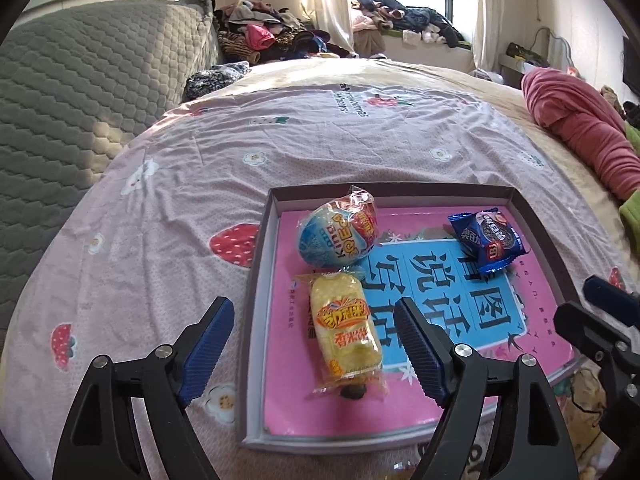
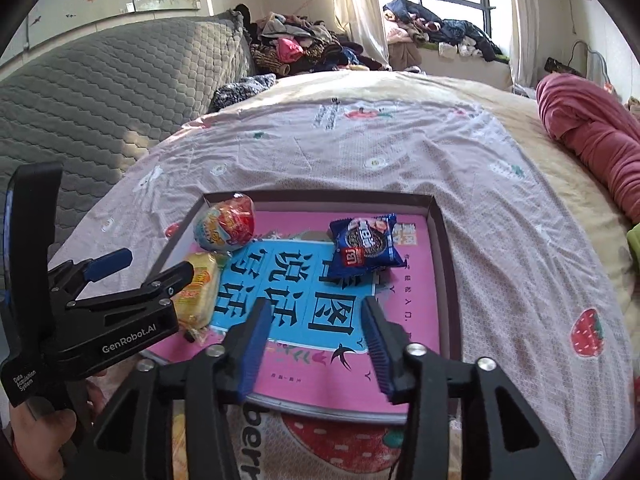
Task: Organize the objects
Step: 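Withdraw both grippers from the tray back toward the walnuts and green ring, then move both open grippers toward the walnuts lying on the bed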
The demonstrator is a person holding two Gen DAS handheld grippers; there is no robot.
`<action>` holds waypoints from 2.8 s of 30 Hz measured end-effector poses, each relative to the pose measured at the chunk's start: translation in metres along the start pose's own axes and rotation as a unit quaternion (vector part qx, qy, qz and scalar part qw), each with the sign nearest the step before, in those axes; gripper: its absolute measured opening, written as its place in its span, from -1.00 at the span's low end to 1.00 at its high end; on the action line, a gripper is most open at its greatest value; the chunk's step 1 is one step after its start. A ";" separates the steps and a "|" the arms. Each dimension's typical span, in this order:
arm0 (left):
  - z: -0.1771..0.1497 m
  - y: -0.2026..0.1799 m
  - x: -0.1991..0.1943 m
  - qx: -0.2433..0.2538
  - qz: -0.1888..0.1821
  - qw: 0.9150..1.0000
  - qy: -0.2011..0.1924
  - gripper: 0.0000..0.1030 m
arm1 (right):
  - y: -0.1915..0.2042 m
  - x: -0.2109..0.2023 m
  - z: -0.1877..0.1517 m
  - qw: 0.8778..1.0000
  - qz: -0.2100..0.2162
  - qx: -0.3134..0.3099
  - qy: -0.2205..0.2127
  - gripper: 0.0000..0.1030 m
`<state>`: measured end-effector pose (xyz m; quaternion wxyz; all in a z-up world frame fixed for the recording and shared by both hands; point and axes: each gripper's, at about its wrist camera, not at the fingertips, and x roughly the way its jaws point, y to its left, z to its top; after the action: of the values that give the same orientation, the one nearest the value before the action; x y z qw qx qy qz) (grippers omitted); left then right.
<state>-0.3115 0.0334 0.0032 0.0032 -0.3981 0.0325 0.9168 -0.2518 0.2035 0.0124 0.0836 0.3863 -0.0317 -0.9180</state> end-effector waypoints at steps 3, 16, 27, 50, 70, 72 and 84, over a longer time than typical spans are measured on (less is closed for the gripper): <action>-0.002 0.003 -0.015 0.000 0.004 1.000 -0.004 0.64 | 0.004 -0.018 0.000 1.000 -0.002 -0.007 -0.008 0.14; -0.021 0.015 -0.126 -0.021 -0.004 0.999 -0.038 0.84 | 0.014 -0.122 -0.003 0.999 -0.007 -0.015 -0.048 0.51; -0.046 0.018 -0.202 -0.024 -0.014 0.998 -0.054 0.84 | 0.024 -0.188 -0.023 0.998 0.005 -0.036 -0.054 0.80; -0.102 0.014 -0.281 -0.008 -0.029 0.997 -0.068 0.84 | 0.035 -0.266 -0.072 0.997 -0.023 -0.043 -0.063 0.89; -0.171 0.009 -0.287 0.002 -0.035 0.998 -0.059 0.85 | 0.022 -0.280 -0.127 0.997 -0.039 -0.025 -0.063 0.99; -0.177 0.006 -0.287 0.007 -0.034 0.997 -0.062 0.84 | 0.023 -0.278 -0.132 0.997 -0.043 -0.029 -0.062 0.99; -0.206 0.001 -0.267 -0.006 -0.055 0.997 -0.054 0.85 | 0.023 -0.267 -0.156 0.996 -0.050 -0.033 -0.070 0.99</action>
<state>0.0210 0.0252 0.0580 0.0530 -0.3496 0.0046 0.9354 0.0465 0.2290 0.0938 0.0479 0.3196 0.0119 -0.9463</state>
